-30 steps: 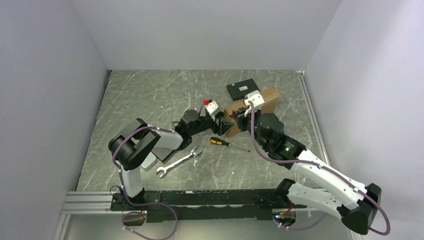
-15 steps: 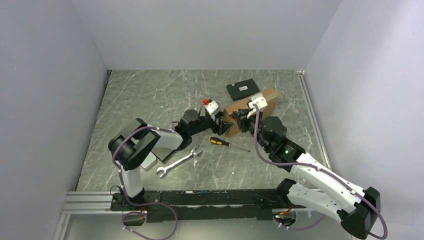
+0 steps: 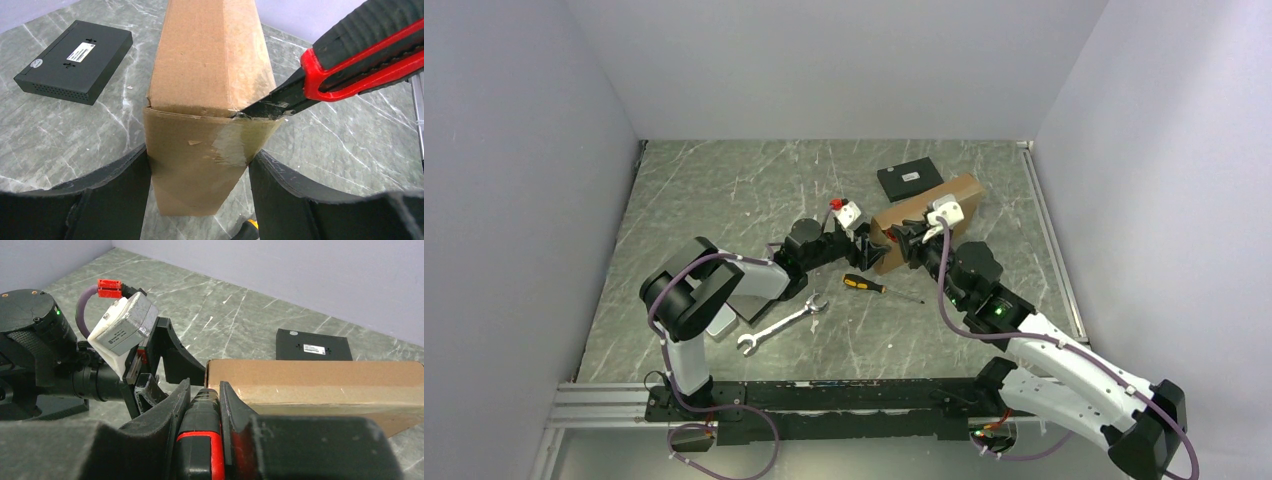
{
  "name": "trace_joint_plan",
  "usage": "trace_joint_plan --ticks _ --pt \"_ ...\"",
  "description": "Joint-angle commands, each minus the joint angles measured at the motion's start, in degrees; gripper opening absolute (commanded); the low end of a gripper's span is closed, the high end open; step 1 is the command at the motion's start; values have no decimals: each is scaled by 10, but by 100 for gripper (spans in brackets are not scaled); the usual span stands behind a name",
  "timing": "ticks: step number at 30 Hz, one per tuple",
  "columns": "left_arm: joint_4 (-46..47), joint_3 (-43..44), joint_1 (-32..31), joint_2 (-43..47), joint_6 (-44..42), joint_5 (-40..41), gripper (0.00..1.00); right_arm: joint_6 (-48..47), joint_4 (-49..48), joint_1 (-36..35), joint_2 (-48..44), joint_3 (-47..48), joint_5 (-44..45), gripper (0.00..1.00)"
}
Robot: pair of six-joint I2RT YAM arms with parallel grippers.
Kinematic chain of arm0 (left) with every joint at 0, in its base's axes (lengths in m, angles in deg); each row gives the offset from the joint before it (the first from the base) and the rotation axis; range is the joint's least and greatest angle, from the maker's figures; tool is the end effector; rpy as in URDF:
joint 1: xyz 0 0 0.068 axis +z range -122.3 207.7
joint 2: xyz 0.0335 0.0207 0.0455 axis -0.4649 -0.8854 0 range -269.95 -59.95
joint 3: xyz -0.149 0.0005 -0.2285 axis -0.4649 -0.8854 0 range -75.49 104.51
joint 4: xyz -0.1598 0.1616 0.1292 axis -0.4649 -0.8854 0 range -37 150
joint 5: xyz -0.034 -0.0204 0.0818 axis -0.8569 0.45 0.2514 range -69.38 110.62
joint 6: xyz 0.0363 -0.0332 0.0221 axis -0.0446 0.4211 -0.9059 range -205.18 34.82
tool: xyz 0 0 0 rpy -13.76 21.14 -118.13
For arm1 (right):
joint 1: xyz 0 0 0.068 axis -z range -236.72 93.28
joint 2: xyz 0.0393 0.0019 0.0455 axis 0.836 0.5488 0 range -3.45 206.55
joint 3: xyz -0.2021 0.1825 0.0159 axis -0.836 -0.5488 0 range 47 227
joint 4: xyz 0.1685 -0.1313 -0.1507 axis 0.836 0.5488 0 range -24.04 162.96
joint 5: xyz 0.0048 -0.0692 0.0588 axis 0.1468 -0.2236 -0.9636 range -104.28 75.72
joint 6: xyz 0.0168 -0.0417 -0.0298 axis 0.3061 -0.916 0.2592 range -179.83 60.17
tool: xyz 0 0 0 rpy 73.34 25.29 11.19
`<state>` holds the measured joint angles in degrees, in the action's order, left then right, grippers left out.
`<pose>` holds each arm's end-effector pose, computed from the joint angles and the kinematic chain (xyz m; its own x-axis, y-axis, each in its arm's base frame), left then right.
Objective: Unpack the express box
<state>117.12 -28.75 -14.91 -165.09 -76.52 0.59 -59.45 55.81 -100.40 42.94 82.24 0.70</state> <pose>0.2683 -0.2634 0.1887 -0.1500 -0.0544 -0.9872 0.8755 0.4567 -0.1582 0.1498 0.1302 0.3142 -0.0157 -0.0062 -0.9999 -0.4801 0.8772 0.0021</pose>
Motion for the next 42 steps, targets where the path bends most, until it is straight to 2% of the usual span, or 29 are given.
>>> trace_joint_plan --ticks 1,10,21,22,24,27,28,29,32,35,42 --pt "7 -1 2 20 -11 14 30 -15 46 3 5 50 24 0" --pt "-1 -1 -5 23 -24 16 29 -18 153 3 19 207 60 0" --pt "-3 -2 -9 20 -28 17 30 -5 178 2 -30 233 109 0" --pt "-4 -2 -9 21 -28 19 32 3 171 2 -39 224 124 0" --pt "-5 -2 -9 23 -24 23 44 15 157 2 -57 203 169 0" --pt "-38 11 -9 35 -18 26 85 26 155 3 -76 180 225 0" --pt "-64 19 -9 40 -17 21 95 27 155 3 -84 171 237 0" --pt "-73 24 -10 45 -12 18 99 26 153 3 -90 166 242 0" --pt "-57 18 -15 62 5 5 99 25 156 3 -108 158 259 0" --pt "-82 27 -25 78 9 6 100 36 168 3 -126 155 272 0" --pt "-270 93 -37 125 16 44 99 58 189 3 -180 146 268 0"
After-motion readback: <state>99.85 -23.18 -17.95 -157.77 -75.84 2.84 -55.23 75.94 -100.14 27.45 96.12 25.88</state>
